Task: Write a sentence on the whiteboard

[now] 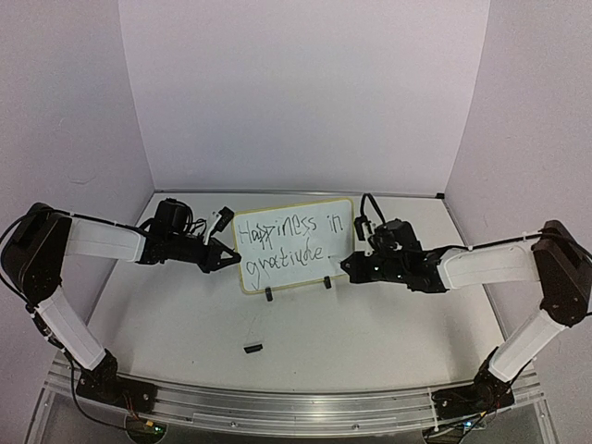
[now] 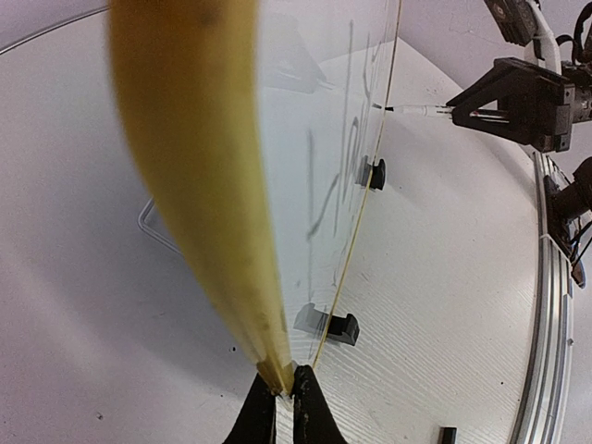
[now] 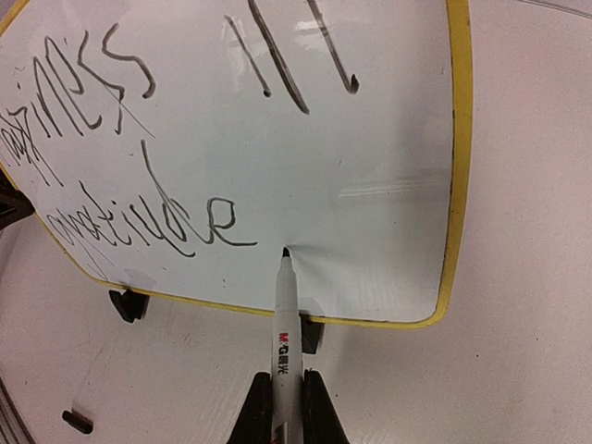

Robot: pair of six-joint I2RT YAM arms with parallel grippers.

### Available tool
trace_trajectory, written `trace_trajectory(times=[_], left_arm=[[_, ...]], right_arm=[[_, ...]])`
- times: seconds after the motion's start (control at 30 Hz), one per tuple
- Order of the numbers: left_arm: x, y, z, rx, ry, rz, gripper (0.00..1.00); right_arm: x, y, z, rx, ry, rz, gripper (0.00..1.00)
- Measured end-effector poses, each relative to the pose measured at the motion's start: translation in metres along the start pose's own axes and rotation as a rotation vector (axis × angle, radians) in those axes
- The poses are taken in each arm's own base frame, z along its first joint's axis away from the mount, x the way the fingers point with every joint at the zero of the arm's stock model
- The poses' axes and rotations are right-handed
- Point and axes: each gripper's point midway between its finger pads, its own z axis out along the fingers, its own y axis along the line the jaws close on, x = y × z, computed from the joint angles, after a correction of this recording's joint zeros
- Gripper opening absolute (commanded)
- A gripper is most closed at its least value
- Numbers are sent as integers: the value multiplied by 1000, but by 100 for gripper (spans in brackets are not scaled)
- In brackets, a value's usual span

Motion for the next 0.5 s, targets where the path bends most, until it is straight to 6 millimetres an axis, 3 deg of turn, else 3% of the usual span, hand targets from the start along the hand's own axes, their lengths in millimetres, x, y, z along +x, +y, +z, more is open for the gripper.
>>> trace_trajectory(times=[0.5], left_arm=[[-1,0,0,0,-1,0,0]], right_arm=[[6,-3,8,13,20,-3,0]])
